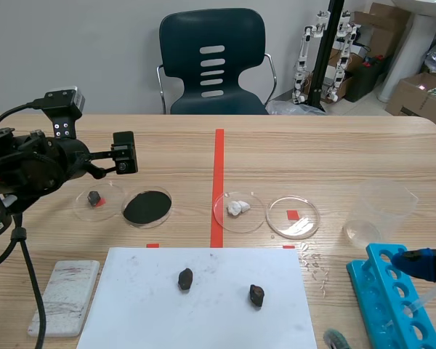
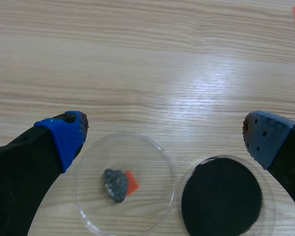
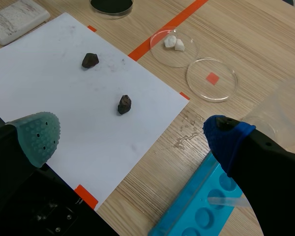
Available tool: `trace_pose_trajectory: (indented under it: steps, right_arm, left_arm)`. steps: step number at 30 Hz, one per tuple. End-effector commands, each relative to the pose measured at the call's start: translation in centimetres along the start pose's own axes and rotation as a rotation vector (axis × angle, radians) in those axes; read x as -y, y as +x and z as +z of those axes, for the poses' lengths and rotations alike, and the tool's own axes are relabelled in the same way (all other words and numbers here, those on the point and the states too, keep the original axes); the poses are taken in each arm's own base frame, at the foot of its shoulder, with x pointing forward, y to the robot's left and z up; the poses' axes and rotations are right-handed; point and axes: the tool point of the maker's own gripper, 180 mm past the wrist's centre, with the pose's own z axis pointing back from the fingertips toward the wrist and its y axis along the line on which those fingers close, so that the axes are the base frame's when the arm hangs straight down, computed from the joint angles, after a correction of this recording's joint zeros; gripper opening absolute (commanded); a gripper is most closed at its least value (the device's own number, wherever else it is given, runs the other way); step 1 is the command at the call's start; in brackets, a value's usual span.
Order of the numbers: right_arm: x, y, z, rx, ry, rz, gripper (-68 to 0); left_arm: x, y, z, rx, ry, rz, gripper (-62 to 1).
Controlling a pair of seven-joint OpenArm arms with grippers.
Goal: Return to the home posture
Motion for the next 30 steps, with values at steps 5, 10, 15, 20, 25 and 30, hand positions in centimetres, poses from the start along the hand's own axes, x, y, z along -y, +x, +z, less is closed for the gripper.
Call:
trace_pose_trajectory:
  steps: [5, 10, 15, 20, 25, 30]
  right_arm:
    - [0.2, 1.0, -0.1, 0.038, -0.002, 0.004, -6.5]
    - [0.2, 1.0, -0.1, 0.038, -0.002, 0.004, -6.5]
    - [0.2, 1.0, -0.1, 0.038, -0.002, 0.004, -6.5]
    - [0.2, 1.0, -0.1, 0.038, -0.002, 0.004, -6.5]
    - [0.2, 1.0, -0.1, 0.038, -0.002, 0.004, -6.5]
    - [0.2, 1.0, -0.1, 0.038, -0.002, 0.004, -6.5]
  left_arm:
    - [1.4, 2.4, 0.2, 0.106, -0.091, -0.149, 1.4]
    - [2.4, 2.8, 0.7, 0.133, -0.191, -0.209, 1.4]
    - [2.1, 2.7, 1.5, 0.123, -0.267, -0.272, 1.4]
    - [1.5, 2.6, 2.8, 0.155, -0.335, -0.32, 1.4]
    - [1.7, 2.9, 5.8, 0.236, -0.393, -0.392, 1.4]
    - [3.5, 2.4, 10.1, 0.297, -0.487, -0.48, 1.4]
